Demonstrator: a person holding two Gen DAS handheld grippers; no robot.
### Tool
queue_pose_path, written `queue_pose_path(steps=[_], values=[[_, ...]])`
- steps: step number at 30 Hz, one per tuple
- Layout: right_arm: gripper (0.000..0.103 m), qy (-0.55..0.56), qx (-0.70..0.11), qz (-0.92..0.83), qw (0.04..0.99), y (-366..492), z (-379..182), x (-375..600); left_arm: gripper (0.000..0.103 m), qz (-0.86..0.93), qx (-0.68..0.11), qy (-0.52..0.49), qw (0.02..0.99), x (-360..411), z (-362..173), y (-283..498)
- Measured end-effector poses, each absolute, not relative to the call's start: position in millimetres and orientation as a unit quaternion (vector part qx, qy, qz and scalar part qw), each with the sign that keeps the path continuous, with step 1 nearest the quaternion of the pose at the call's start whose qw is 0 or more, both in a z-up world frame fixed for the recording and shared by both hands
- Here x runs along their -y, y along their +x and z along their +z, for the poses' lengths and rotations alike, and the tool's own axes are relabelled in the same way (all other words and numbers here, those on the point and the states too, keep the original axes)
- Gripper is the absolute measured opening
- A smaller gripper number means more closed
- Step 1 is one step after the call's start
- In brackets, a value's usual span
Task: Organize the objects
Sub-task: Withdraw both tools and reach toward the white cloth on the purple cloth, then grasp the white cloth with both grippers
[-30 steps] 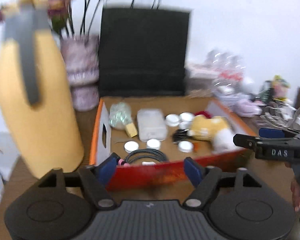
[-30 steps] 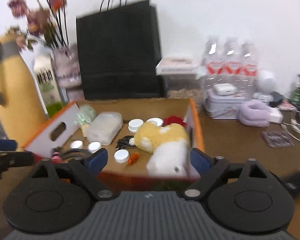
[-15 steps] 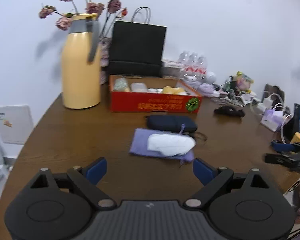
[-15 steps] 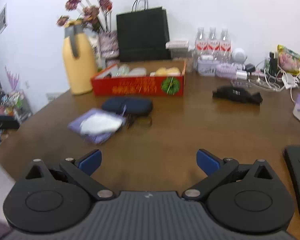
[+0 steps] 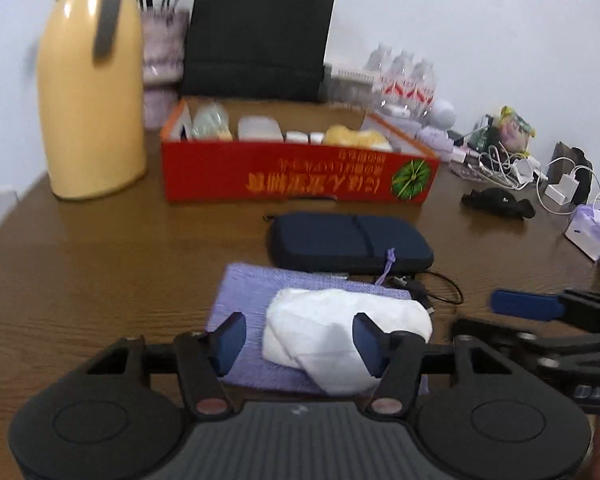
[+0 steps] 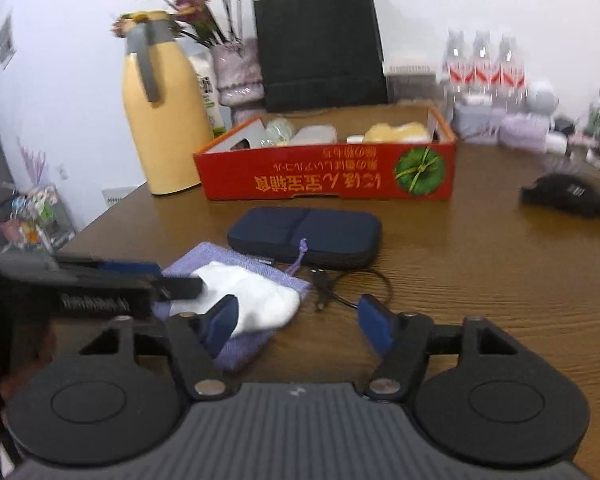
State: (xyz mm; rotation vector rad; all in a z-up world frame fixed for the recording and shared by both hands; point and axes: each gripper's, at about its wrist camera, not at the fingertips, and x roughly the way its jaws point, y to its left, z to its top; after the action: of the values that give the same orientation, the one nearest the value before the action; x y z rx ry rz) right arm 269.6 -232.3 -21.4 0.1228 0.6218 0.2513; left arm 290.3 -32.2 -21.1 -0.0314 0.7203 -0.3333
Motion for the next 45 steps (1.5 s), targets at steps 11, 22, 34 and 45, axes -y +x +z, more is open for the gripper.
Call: queue_pose_path(steps=[11,22,34,45], values=[[0.020,0.067,-0.303,0.111,0.944,268.4,-34.1,214.2,0.007,-0.136,-0.345,-0.067,0.926,25.8,-22.5,266.6],[0.017,0.063,-0.269,0.095,0.956,171.4,-9.0,220.1,0.003,-0.183,-0.324,-0.088,0.924,22.5,8.1,174.1],[0.013,0.036,-0.224,0.077,0.971,145.8,15.1,214.9,0.002,-0.199,-0.300,-0.056,0.931,39.9,28.1,158.4],[0.012,0.051,-0.210,0.067,0.974,173.9,18.5,233.7,0.001,-0.204,-0.289,-0.047,0.934,48.0,35.8,193.3]])
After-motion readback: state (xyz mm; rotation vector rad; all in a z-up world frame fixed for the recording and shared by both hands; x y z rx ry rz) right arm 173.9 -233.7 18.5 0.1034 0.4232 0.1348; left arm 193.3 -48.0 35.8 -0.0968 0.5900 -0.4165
